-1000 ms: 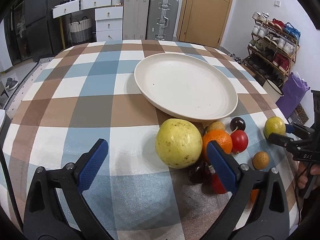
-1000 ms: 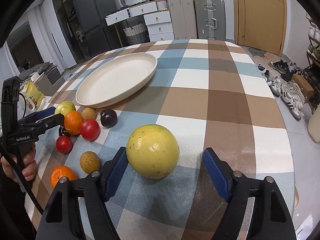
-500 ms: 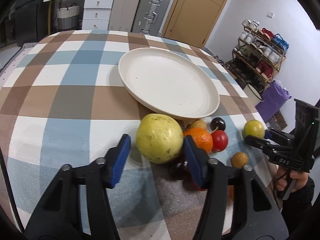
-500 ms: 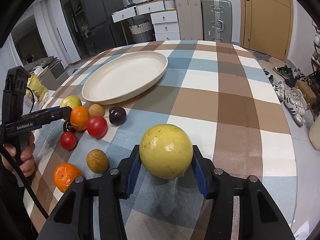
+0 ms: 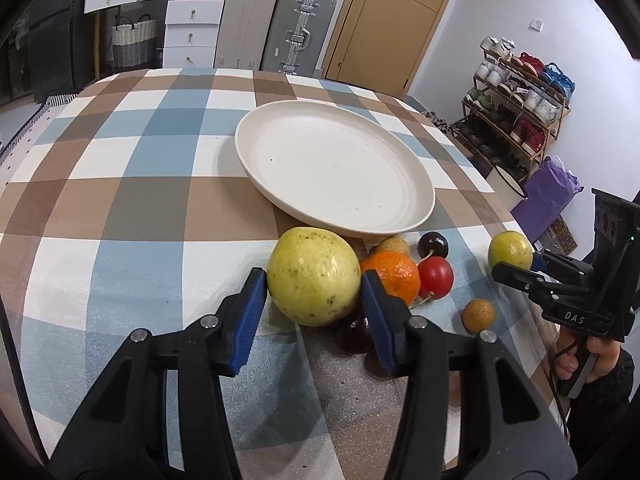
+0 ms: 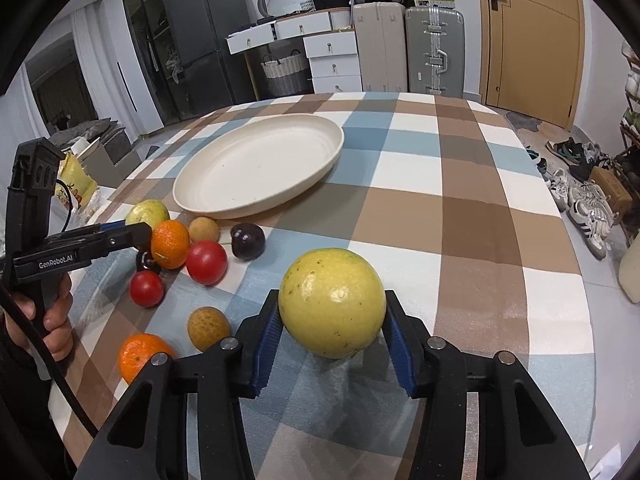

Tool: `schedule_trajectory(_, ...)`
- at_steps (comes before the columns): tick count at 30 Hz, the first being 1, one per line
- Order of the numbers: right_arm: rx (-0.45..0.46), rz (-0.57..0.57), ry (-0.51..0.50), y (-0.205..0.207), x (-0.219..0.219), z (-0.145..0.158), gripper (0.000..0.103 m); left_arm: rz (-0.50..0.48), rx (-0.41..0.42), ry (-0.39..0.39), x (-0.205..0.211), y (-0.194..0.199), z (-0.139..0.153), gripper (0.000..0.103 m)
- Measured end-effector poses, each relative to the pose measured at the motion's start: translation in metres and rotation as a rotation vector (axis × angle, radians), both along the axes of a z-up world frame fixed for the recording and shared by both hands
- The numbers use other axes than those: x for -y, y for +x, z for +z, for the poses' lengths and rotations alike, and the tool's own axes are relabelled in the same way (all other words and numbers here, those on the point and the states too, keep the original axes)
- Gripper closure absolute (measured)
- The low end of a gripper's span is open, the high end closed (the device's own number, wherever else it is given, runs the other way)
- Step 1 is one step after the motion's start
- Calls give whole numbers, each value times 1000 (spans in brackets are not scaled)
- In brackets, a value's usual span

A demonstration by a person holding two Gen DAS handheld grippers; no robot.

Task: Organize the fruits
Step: 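Lift both yellow fruits and carry them over the white plate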

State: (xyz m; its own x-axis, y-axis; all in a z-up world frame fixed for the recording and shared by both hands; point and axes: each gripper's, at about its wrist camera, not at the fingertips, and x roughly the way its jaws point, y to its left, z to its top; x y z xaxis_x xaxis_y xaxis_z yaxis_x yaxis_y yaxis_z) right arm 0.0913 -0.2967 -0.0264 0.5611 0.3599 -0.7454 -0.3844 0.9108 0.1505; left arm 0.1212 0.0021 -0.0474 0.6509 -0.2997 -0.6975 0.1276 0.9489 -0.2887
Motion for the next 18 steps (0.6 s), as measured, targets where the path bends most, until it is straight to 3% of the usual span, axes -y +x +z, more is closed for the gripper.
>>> schedule_trajectory(18,79,73,111,10,-26,34,54,49,114,78,1,-8,39,57)
